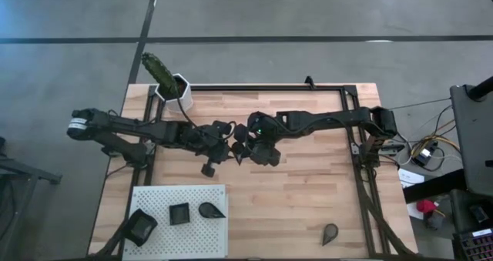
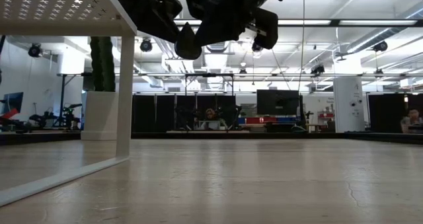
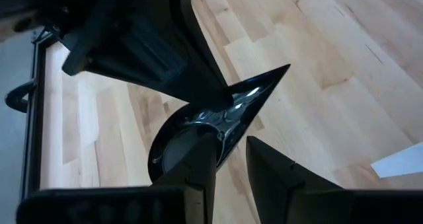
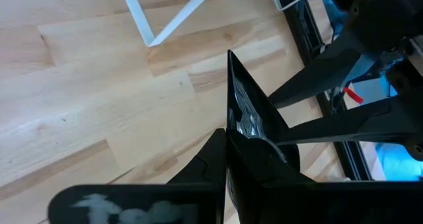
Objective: Pick & Place Mini shaped plates
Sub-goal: Stack the drop shaped plate on top of the other drop shaped plate on the shelf
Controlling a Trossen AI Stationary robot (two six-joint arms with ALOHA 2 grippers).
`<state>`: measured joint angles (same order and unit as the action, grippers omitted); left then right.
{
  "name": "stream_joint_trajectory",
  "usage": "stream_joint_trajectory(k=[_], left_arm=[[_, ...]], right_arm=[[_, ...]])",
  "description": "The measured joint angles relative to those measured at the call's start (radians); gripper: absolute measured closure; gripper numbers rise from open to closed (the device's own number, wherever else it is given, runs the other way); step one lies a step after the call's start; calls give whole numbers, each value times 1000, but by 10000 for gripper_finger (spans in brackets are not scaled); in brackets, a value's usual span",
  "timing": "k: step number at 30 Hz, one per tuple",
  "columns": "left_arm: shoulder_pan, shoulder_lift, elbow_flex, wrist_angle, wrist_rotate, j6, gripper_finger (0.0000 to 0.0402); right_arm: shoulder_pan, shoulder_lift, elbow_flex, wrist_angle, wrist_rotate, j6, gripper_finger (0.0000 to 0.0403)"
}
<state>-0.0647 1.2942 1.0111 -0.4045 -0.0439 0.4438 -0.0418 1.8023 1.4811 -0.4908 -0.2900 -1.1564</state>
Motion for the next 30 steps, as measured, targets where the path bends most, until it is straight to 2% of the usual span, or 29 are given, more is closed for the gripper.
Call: stream_joint_trajectory(k=[12, 20, 30], left_arm=[[0, 36, -1, 1, -1, 1, 326], [-1, 45, -1, 0, -6, 13, 394], [-1, 45, 8, -7, -6, 15, 400]], right_arm=[[0, 2, 19, 0, 0, 1, 395], [0, 2, 19, -8, 0, 1, 394], [0, 2, 19, -6, 1, 35, 394]])
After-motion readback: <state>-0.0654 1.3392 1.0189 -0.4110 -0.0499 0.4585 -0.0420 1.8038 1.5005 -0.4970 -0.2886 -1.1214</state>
